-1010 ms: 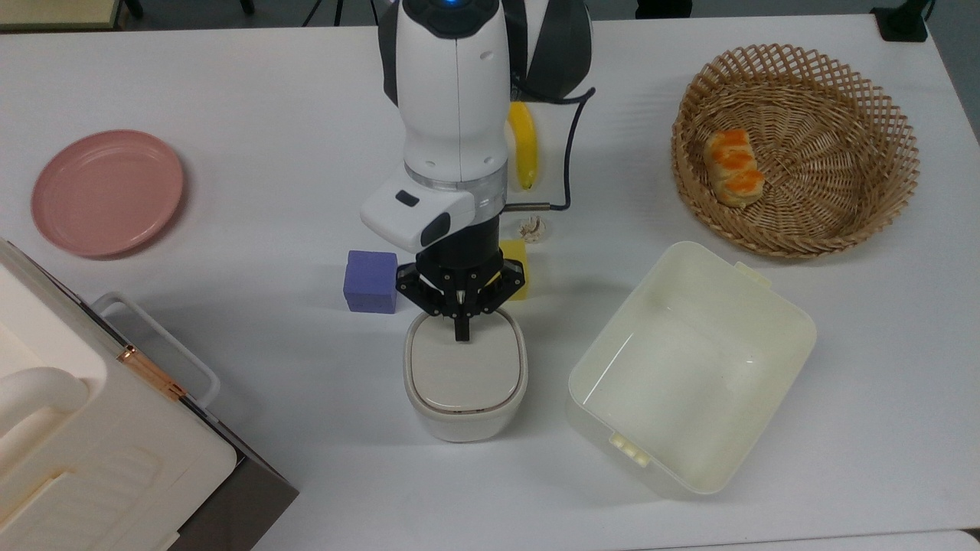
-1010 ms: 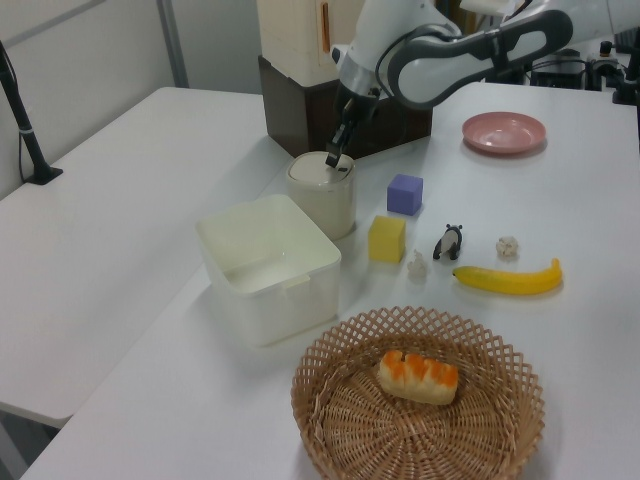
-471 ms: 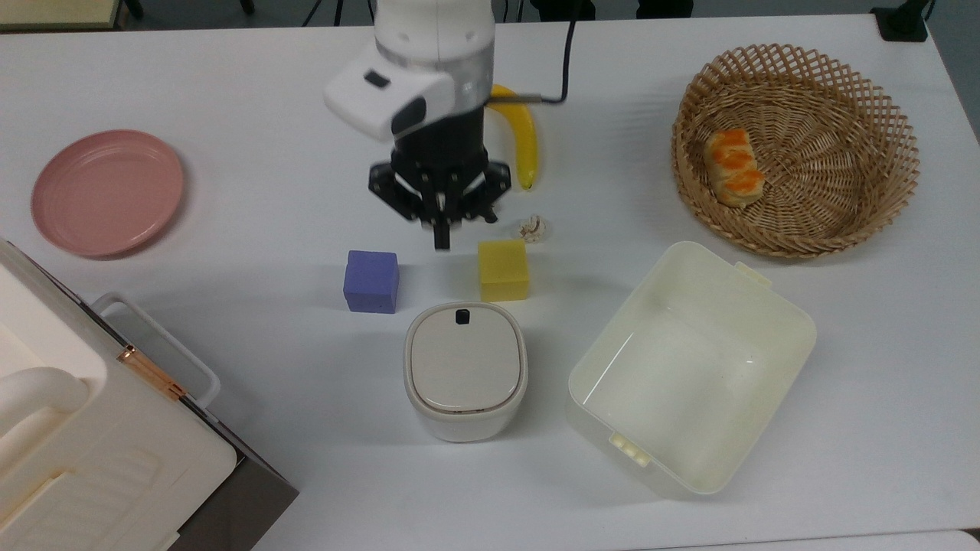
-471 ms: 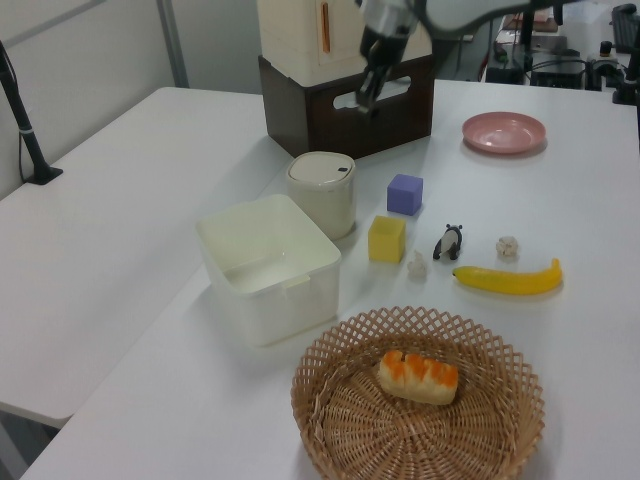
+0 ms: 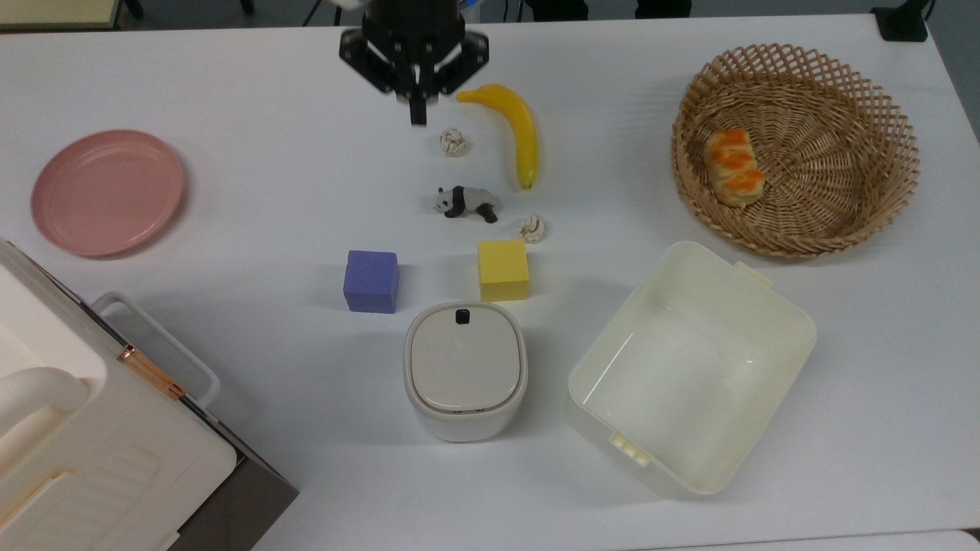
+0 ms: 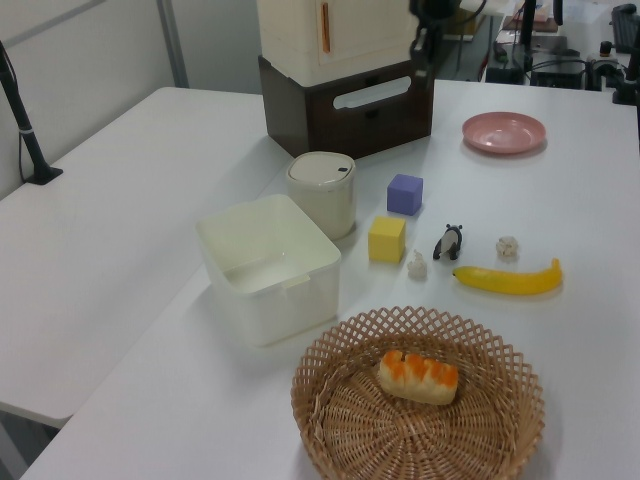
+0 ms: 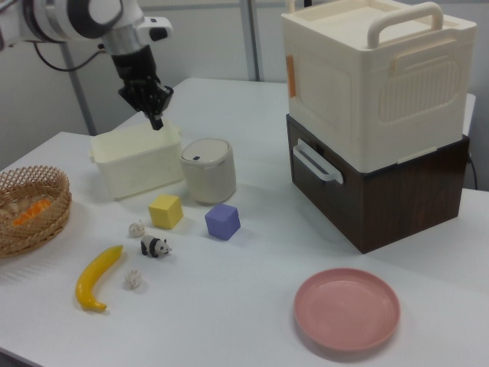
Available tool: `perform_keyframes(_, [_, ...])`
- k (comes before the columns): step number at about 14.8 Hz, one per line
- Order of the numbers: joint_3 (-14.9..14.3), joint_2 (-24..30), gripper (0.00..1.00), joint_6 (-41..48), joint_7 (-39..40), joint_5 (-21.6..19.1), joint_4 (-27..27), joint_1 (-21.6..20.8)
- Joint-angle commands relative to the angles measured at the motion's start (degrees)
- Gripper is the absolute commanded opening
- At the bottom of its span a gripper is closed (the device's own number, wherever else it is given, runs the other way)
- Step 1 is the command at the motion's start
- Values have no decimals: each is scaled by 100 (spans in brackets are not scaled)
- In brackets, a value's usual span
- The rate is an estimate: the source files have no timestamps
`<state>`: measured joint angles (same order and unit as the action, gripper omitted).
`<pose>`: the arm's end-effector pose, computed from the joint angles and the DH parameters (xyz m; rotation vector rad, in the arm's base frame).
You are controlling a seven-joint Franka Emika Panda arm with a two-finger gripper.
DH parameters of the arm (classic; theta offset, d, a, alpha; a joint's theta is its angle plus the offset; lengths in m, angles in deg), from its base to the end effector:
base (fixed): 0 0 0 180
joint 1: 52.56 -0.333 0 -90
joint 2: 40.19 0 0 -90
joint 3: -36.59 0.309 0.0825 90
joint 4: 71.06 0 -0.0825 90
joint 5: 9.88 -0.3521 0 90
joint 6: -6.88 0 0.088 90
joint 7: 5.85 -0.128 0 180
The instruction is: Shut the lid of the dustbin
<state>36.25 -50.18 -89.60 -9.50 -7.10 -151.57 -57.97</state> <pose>0.5867 0.0467 0.5844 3.0954 0.0432 0.1671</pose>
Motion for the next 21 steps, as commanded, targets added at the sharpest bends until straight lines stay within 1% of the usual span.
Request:
perform_keyframes(1, [-36, 838, 0, 522, 92, -59, -650, -30])
perform_keyframes(3, [-36, 989, 0, 936, 101, -59, -651, -30])
perform_keyframes(6, [-36, 1025, 0, 1227, 101, -50, -660, -30])
perform_keyframes(8, [-36, 1016, 6, 1228, 110, -42, -660, -22])
perform_keyframes(9, [-36, 1007, 12, 1228, 110, -33, -651, -13])
perform_keyframes(11, [-45, 964, 18, 1228, 119, -33, -660, 39])
perform_keyframes(12, [-45, 937, 24, 1219, 127, -33, -703, 83])
perform_keyframes(13, [-45, 937, 32, 1176, 145, -33, -756, 110])
perform_keyframes(14, [-45, 928, 51, 1166, 206, -24, -817, 128])
perform_keyframes(15, [-45, 937, 68, 1158, 267, -6, -835, 128])
perform_keyframes(17, [-45, 946, 97, 1158, 303, 38, -818, 180])
perform_keyframes(18, [-45, 954, 100, 1158, 303, 81, -818, 189])
perform_keyframes(21, [-45, 972, 100, 1158, 303, 143, -809, 189])
